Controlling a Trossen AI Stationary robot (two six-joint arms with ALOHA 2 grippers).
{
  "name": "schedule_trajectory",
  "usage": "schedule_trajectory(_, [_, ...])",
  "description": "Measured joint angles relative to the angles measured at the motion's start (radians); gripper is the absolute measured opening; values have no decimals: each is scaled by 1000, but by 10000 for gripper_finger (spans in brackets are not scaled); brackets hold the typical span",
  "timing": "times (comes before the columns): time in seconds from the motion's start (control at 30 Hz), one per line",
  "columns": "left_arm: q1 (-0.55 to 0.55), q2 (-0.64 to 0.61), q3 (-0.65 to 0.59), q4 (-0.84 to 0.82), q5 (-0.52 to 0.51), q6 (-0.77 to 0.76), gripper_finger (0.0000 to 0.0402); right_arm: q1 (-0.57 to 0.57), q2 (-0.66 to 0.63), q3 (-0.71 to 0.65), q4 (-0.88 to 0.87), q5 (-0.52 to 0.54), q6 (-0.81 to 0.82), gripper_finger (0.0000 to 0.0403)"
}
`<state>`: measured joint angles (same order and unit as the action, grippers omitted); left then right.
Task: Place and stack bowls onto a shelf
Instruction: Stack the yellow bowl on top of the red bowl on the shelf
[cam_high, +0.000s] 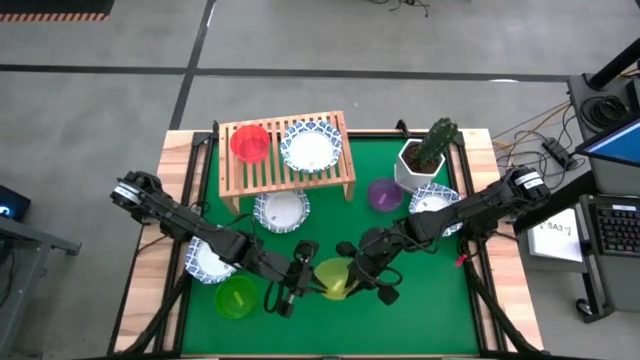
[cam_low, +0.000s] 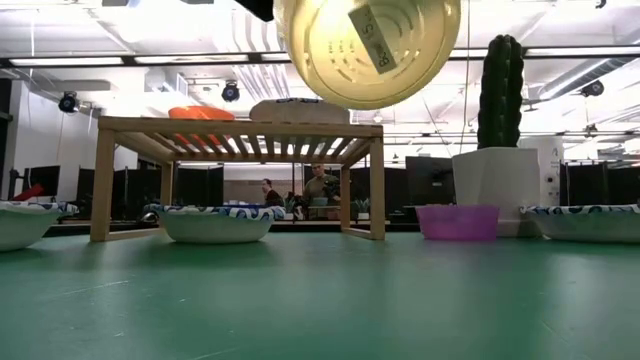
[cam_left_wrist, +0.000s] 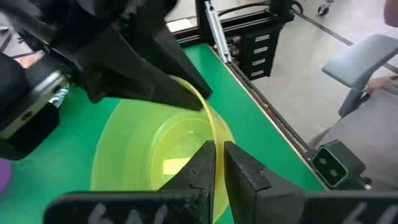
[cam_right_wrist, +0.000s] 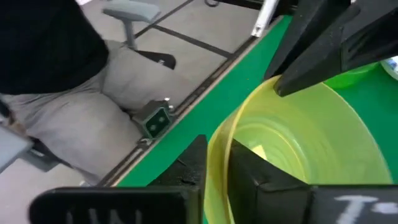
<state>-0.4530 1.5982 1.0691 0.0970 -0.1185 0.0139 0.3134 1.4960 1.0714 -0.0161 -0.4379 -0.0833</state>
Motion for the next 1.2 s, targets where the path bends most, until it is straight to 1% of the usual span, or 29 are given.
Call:
schedule_trajectory(0.2, [-1,0,0,-2,0,-2,1,-10,0,1,-3,17,12,96])
schedule_trajectory(0.37, [0,0,0,-44,1,-25,0,-24,-9,3,-7,19,27,127])
schedule_trajectory(0.57, [-2,0,0,-66,5,-56,1,-43,-28,5,-6,19,34,148])
schedule_trajectory(0.67, [-2,-1,0,-77,31,-75,1,-59,-55,5,-6,20,34,150])
schedule_trajectory(0.73, [-2,-8,1,-115,32,-96,1,-70,-86,5,-12,20,38,149])
schedule_trajectory(0.83, [-2,-10,55,-254,32,-145,1,-80,-154,5,-38,23,21,144])
schedule_trajectory(0.93, [-2,-11,158,-472,27,-165,1,-82,-233,0,-68,24,-17,139])
schedule_trajectory(1.0, [-2,-11,241,-646,-3,-165,1,-80,-285,-13,-86,40,-40,137])
schedule_trajectory(1.1, [-1,-11,386,-957,-90,-156,0,-80,-351,-60,-82,46,-55,134])
schedule_trajectory(1.2, [11,-14,533,-1286,-258,-161,0,-80,-402,-125,-52,47,-60,134])
